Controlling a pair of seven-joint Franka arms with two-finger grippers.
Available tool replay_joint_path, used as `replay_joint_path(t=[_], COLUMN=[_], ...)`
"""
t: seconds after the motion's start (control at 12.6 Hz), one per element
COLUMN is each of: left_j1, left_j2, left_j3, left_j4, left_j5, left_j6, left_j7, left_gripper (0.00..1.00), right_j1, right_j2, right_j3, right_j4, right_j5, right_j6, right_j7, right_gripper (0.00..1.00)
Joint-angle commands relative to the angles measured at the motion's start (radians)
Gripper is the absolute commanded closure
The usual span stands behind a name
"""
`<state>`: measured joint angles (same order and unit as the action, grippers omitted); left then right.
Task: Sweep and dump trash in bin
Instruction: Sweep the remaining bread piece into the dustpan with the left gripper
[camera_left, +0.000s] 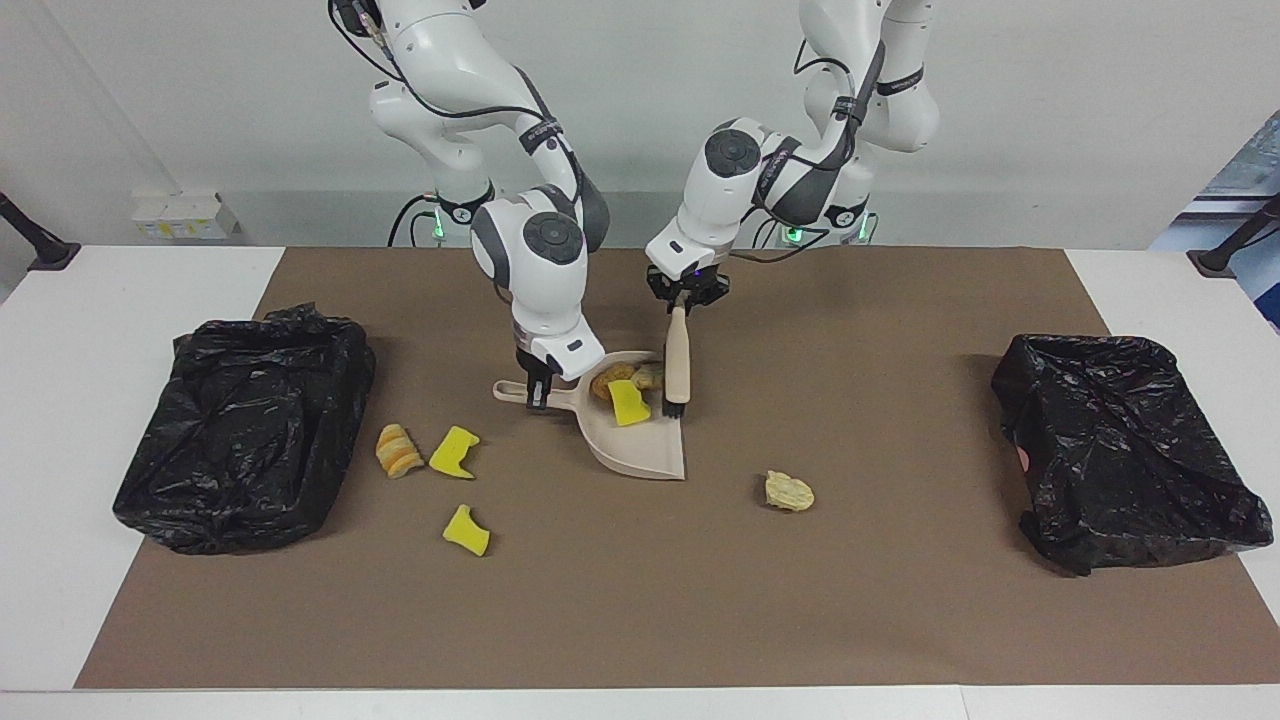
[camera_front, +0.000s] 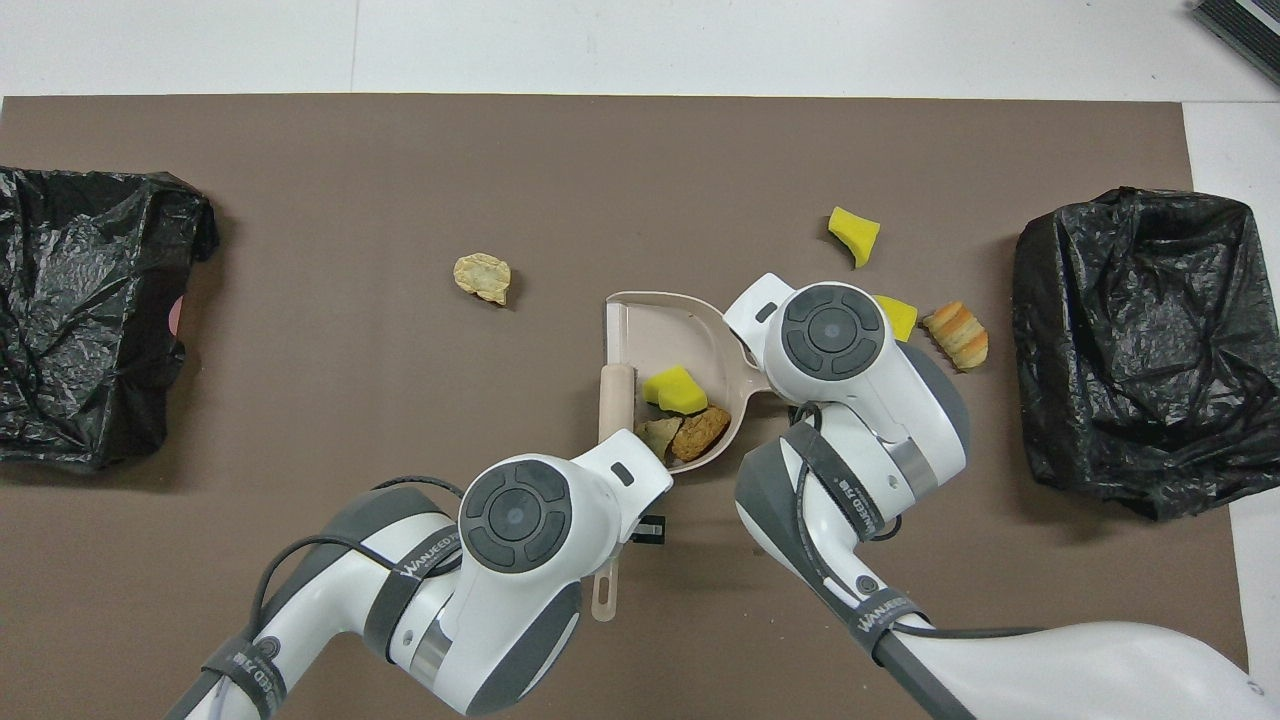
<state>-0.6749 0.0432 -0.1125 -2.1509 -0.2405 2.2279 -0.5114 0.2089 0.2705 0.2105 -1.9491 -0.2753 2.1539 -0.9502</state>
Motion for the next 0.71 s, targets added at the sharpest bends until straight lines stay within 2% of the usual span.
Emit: replay_joint_path(t=[0.0, 0.16, 0.4, 0.63], left_j1=[0.009, 0.05, 0.177, 0.332], left_j2=[0.061, 0.049, 0.069, 0.131], left_j3=[0.013, 0.022, 0.024, 0.024], left_j4=[0.127, 0.147, 0.17, 0.261], left_j5=[-0.029, -0.033, 0.045, 0.108], left_j6=[-0.078, -0.129, -0.154, -0.195], left_j7=[0.001, -0.002, 0.031, 0.212], left_gripper=[1.0, 1.0, 1.0, 1.0], right_j1=[0.004, 0.004, 0.004, 0.003], right_j2=[0.027, 0.027, 0.027, 0.027], right_j3=[0.006, 0.004, 0.004, 0.004], right_j4=[0.007, 0.009, 0.009, 0.01], right_j5=[-0.024, -0.025, -0.024, -0.025], right_j6=[0.037, 0.031, 0.026, 0.023], right_j7=[0.057, 0.057, 0.057, 0.057], right_gripper=[1.0, 1.0, 1.0, 1.0])
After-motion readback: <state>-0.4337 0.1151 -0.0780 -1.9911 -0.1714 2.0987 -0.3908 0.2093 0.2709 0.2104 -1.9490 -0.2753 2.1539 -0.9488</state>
